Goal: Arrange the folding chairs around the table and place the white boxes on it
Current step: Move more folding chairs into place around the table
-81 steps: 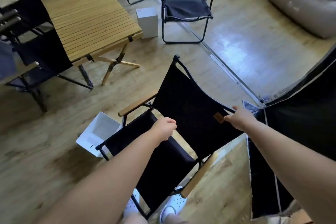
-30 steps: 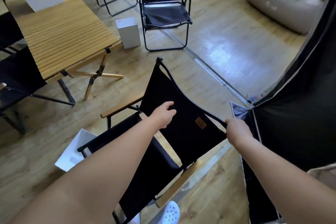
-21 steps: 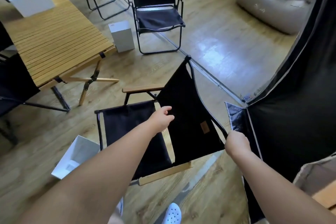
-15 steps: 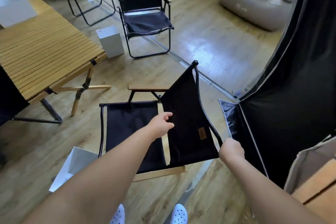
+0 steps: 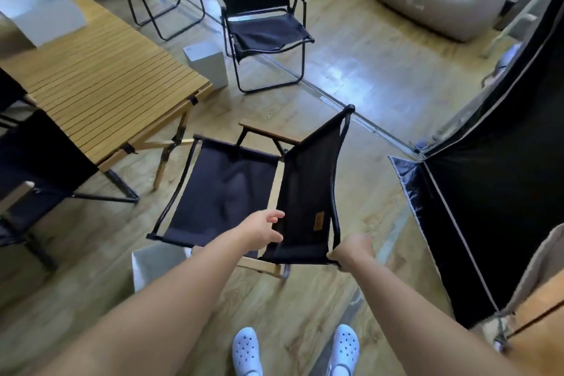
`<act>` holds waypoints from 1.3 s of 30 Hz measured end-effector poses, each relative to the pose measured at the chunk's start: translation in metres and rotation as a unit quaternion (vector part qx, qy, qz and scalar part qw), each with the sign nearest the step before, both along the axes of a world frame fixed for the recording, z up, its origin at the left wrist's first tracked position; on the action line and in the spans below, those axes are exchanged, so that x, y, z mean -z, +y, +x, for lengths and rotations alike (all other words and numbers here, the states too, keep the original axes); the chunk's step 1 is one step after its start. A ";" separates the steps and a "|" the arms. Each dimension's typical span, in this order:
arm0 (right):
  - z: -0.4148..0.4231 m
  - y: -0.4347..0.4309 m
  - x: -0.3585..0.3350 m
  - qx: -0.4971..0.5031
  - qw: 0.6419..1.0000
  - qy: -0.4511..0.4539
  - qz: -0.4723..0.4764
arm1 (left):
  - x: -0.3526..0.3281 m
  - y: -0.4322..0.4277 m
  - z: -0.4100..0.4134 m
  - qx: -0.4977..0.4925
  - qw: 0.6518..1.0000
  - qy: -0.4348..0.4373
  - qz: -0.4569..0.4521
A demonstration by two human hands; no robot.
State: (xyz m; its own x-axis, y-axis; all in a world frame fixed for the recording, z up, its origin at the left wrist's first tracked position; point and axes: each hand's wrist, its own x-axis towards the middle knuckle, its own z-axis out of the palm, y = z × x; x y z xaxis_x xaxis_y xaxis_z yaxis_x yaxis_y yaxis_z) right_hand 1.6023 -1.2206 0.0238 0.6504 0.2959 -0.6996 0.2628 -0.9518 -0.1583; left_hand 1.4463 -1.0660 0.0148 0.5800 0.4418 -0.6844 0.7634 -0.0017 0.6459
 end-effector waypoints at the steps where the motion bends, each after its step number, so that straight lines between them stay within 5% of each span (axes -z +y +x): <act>1: -0.014 0.011 -0.003 -0.013 1.000 0.015 0.007 | 0.003 0.003 -0.016 0.003 1.000 0.008 0.000; 9: -0.132 0.081 -0.005 0.047 0.941 0.311 0.125 | 0.022 0.004 -0.119 0.013 0.999 0.042 0.015; 18: -0.151 0.118 -0.004 0.017 0.967 0.201 0.155 | 0.018 0.002 -0.172 -0.066 0.997 0.030 0.032; 20: -0.142 0.120 -0.006 -0.086 0.972 0.178 0.130 | 0.015 -0.001 -0.170 -0.080 0.996 0.033 0.033; 25: -0.116 0.125 -0.011 -0.098 0.975 0.170 0.103 | 0.015 -0.004 -0.159 -0.115 0.992 0.043 0.042; 39: 0.045 0.179 0.003 -0.349 0.923 0.107 0.120 | 0.028 -0.026 -0.071 -0.282 0.941 0.155 0.100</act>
State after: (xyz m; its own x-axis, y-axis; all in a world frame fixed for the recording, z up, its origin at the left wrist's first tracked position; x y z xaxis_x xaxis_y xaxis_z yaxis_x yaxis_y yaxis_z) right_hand 1.6469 -1.0415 0.0208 0.0965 0.7536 -0.6502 0.7372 -0.4931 -0.4620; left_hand 1.3758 -1.0920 -0.0136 0.0002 0.7577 -0.6526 0.8309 0.3630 0.4217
